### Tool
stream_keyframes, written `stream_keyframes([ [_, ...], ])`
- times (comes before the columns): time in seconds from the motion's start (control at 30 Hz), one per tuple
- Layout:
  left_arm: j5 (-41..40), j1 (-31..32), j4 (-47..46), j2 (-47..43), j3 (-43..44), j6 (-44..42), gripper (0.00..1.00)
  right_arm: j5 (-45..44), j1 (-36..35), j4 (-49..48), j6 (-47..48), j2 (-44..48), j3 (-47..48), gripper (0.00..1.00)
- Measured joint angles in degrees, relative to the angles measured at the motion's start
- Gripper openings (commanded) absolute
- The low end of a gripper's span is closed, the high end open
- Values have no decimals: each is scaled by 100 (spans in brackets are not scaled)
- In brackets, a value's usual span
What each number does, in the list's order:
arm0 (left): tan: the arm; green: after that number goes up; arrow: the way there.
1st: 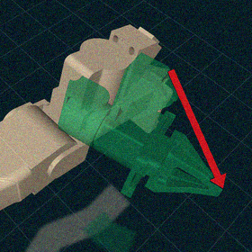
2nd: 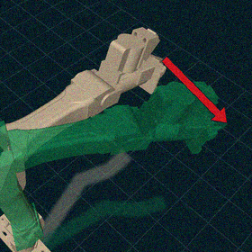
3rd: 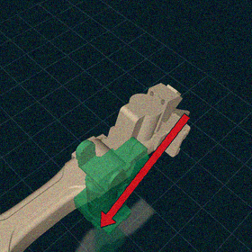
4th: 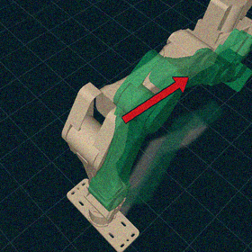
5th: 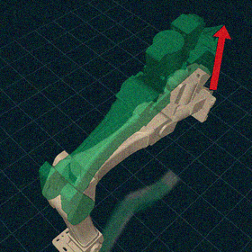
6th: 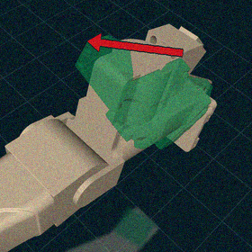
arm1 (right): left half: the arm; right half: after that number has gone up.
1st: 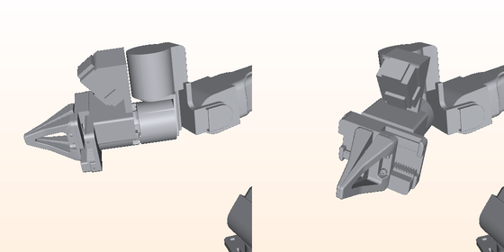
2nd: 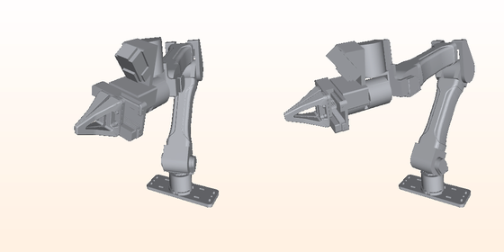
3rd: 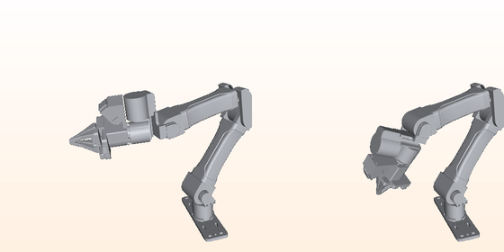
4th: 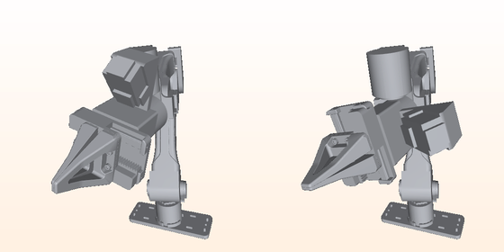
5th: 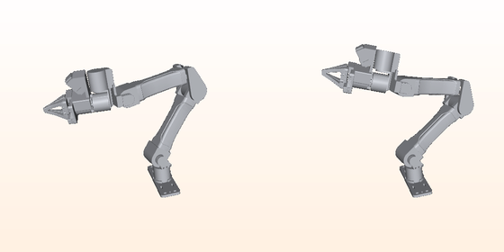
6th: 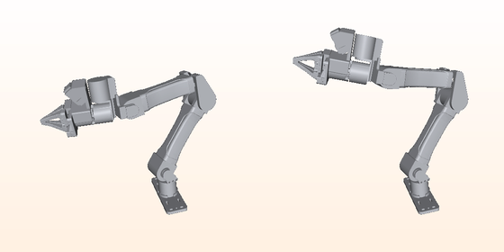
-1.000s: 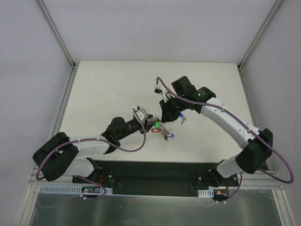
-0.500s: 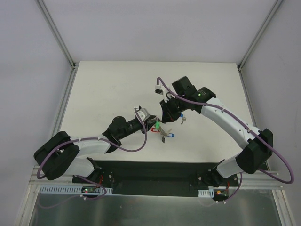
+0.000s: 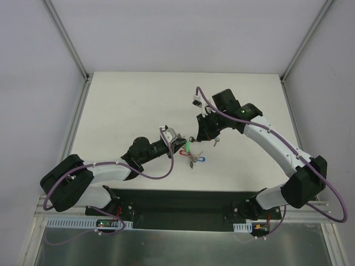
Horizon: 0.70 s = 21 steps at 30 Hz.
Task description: Put the keys on the keyring
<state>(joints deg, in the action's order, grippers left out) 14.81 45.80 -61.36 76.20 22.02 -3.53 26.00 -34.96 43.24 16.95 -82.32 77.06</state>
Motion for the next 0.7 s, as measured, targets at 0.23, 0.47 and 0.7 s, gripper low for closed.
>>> stream_keyframes([
  [0.23,15,28,260,-173,-2,2,0,15,219,-203,-66,96,-413,1],
  [0.47,-48,61,584,-455,-50,15,0,15,422,-387,-155,101,-796,1],
  [0.7,-177,59,776,-691,-107,170,0,46,535,-461,-289,98,-1034,22],
])
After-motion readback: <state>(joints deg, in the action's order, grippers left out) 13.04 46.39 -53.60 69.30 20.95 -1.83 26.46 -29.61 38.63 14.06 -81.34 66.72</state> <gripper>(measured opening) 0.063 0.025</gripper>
